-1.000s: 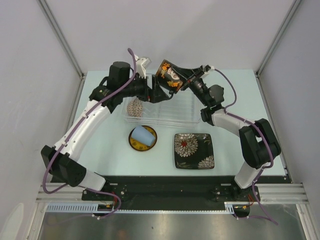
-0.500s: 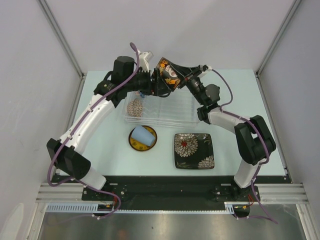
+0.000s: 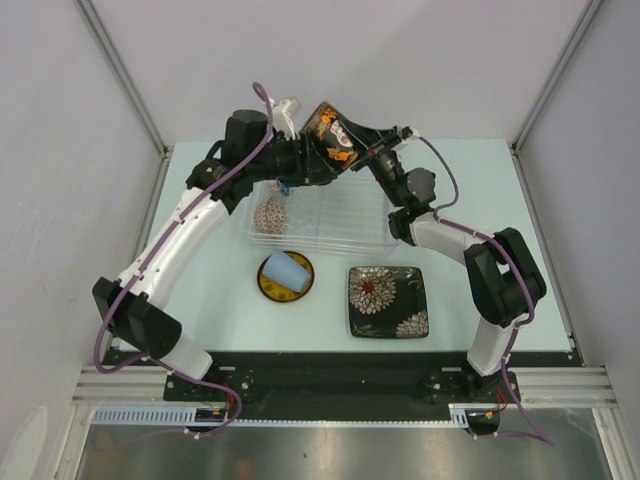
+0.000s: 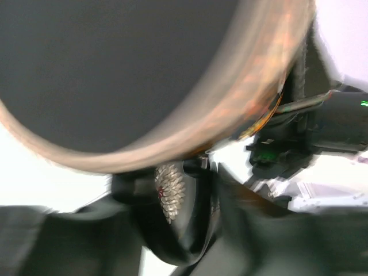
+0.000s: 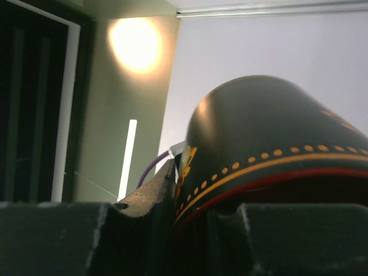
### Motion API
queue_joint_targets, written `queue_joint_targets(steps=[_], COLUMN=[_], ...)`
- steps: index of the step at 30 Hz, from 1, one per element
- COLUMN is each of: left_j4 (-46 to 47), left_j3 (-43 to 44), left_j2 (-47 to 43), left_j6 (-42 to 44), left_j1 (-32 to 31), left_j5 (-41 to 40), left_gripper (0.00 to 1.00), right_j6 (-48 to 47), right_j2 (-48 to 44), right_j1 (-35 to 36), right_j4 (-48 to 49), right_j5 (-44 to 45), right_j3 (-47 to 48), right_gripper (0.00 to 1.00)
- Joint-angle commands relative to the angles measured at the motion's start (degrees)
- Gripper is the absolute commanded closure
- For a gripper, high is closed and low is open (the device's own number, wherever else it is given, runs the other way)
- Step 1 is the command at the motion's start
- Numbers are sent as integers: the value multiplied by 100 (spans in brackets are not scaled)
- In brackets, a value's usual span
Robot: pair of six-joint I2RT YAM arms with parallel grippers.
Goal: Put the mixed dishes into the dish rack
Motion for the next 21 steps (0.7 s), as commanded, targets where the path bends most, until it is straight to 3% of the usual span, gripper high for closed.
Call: queue_joint_targets(steps=[1, 10, 15, 18, 19, 21], left_j4=[440, 633, 650, 668, 633, 607], left_j3=[479, 743, 700, 708, 717, 734], left_j2=[74, 224, 189, 162, 162, 145], left_j6=[-54, -380, -467, -494, -485, -433], left_j1=[-394, -411, -411, -411, -411, -368], left_j5=[718, 972, 1192, 1280, 1254, 1184], left_gripper=[71, 100, 100, 100, 100, 100], right_j6=[171, 400, 505, 532, 514, 506], right_j2=[40, 339, 453, 488, 480, 436], right_j1=[476, 784, 827, 828, 819, 801], right_j4=[2089, 2080, 2080, 2080, 2080, 2080], right_j5=[180, 295, 330, 295, 269, 164], right_j3=[507, 507, 507, 498, 507, 498], right_gripper=[100, 100, 100, 88, 74, 62])
